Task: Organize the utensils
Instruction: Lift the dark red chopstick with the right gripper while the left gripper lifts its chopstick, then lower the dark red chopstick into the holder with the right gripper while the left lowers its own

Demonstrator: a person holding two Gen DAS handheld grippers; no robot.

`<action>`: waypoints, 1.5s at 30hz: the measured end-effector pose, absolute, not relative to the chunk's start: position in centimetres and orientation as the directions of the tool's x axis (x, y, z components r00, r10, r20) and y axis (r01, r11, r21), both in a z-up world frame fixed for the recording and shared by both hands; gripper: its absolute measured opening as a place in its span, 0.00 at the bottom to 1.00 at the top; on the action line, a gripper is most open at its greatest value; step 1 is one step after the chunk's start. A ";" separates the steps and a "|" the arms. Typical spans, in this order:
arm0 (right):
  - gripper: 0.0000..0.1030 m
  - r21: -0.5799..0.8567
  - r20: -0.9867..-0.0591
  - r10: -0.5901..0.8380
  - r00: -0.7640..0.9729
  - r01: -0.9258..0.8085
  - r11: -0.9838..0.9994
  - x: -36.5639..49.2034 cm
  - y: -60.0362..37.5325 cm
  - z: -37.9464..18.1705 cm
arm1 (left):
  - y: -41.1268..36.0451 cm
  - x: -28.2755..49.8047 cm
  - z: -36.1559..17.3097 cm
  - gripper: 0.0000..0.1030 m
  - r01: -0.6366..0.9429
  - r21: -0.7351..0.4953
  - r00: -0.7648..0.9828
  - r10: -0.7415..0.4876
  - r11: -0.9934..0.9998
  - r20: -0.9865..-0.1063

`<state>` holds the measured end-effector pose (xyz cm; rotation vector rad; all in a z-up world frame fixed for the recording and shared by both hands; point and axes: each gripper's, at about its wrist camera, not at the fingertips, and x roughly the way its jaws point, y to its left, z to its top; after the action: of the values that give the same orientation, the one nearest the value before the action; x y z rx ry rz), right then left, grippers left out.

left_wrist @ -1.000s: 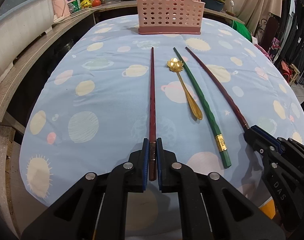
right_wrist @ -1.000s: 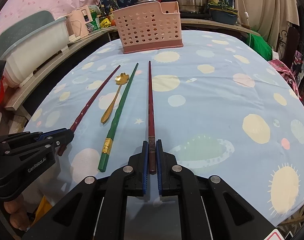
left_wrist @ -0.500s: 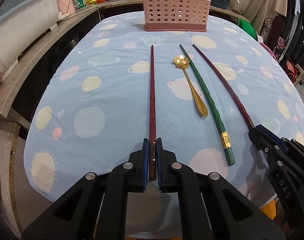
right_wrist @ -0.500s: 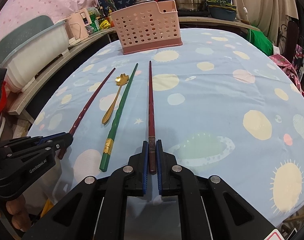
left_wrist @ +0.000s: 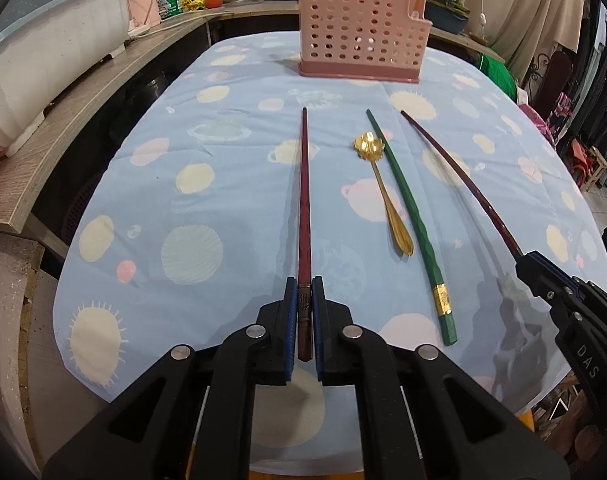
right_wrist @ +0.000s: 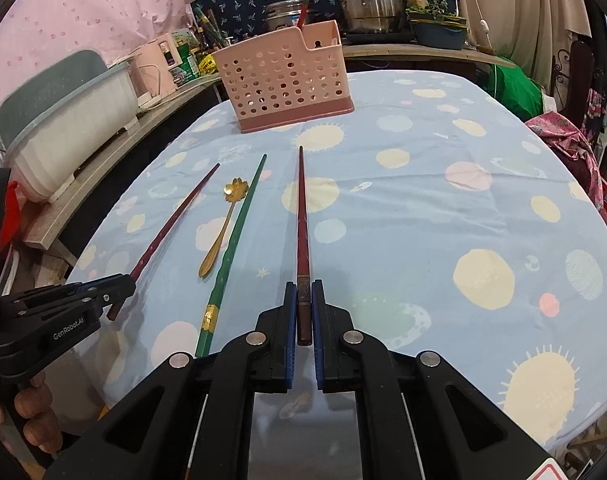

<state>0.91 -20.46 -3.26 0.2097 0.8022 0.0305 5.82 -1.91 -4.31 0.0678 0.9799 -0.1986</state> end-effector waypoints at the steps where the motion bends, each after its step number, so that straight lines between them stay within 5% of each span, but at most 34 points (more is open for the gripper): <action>1: 0.07 0.198 -0.705 0.107 0.701 0.050 0.979 1.0 -20.7 -2.9 | -1.8 5.9 -4.0 0.07 0.196 -0.037 0.545 -0.140 0.980 -0.827; 31: 0.07 0.180 -0.427 0.137 0.894 -0.064 0.982 7.7 -23.9 16.1 | -2.2 13.0 14.7 0.07 0.258 -0.117 0.768 -0.276 0.959 -0.578; 45: 0.07 0.202 -0.348 0.153 0.925 -0.085 0.976 13.0 -24.7 21.1 | -3.2 16.8 19.3 0.07 0.277 -0.110 0.809 -0.293 0.955 -0.510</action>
<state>13.02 -24.66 21.15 0.1851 0.3710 0.1226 16.76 -3.24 19.27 -0.0310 0.5501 -0.3049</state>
